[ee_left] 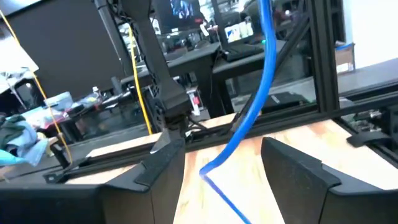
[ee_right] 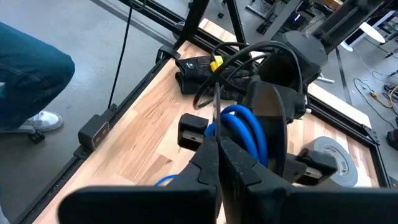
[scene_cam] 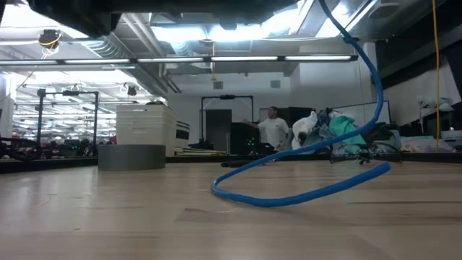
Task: Coil cords
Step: Coil the blue wire cable onto the black spool
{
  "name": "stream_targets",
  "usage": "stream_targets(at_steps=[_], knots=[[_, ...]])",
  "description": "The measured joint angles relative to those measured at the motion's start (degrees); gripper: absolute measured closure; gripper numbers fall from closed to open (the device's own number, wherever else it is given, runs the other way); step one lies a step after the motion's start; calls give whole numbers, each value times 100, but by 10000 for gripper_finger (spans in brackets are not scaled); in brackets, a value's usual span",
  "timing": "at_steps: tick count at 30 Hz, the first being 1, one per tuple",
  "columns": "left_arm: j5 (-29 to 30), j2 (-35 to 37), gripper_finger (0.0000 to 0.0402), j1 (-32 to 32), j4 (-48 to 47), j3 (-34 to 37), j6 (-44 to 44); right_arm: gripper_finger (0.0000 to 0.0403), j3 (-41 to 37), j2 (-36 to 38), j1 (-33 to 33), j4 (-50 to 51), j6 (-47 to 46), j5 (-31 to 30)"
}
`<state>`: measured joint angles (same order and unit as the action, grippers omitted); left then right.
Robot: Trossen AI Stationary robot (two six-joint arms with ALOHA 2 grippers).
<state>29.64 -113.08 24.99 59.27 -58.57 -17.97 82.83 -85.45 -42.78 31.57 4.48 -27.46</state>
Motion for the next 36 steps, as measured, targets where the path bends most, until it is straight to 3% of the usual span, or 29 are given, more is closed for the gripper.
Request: stream_targets(at_steps=[6,36], knots=[[-103,-289,196,-121,666,-4,9,402,0,2,2,-1,23,-2],[-1043,-492,196,-623,400,-116,1457,402,0,33,4,-196,329,-48]])
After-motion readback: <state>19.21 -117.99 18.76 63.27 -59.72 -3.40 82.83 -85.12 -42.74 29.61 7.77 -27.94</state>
